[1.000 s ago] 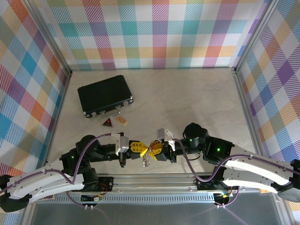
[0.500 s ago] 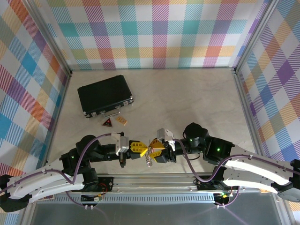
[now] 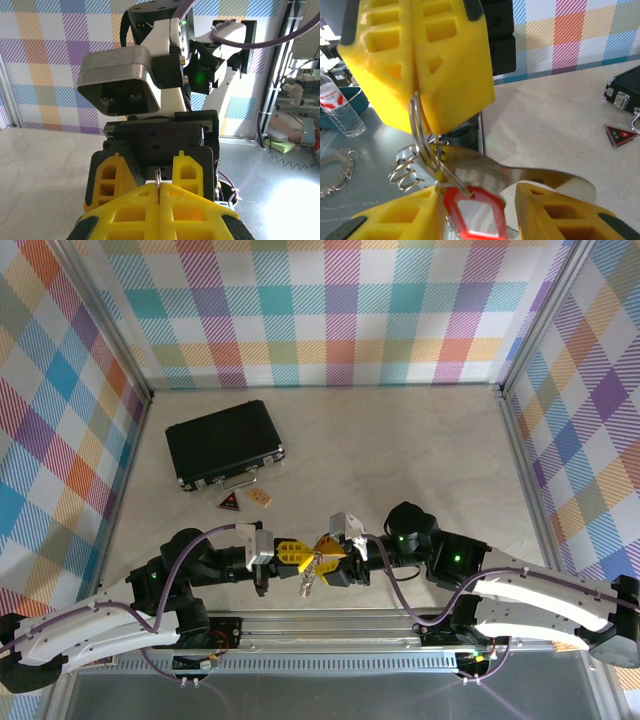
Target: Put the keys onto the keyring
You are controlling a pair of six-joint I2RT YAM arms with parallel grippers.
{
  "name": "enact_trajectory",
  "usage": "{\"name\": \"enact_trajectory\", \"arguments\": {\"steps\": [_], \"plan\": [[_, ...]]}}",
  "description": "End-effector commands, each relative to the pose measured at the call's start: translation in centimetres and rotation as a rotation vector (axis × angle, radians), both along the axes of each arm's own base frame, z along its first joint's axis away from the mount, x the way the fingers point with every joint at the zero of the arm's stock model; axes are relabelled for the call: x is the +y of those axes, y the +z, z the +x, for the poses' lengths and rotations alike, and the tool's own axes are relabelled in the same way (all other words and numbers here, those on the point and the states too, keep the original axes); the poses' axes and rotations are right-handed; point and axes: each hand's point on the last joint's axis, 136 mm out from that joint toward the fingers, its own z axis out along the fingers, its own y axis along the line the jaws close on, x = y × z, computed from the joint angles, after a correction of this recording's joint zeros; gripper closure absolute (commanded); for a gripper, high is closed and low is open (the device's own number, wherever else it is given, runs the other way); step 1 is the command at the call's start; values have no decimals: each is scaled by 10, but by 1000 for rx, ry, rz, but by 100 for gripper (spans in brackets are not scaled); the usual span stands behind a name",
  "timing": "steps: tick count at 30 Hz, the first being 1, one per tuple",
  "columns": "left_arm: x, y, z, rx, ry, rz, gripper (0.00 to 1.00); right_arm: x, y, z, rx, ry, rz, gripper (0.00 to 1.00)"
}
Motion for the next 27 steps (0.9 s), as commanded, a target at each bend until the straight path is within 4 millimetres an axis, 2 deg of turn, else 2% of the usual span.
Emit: {"name": "enact_trajectory", "arguments": {"steps": [1,9,17,27], "plan": [[4,9,-1,-33,7,-40,100,-1,14,0,-10,-10,82,65],[4,7,0,-29,13,-49,100,-4,12,-2,-29,-6,116,69],[6,2,6,-31,46,-46,100,-7,10,3,-39,-48,168,58],[7,3,8,-31,61,-45,100,0,7,6,-34,-56,168,57]]}}
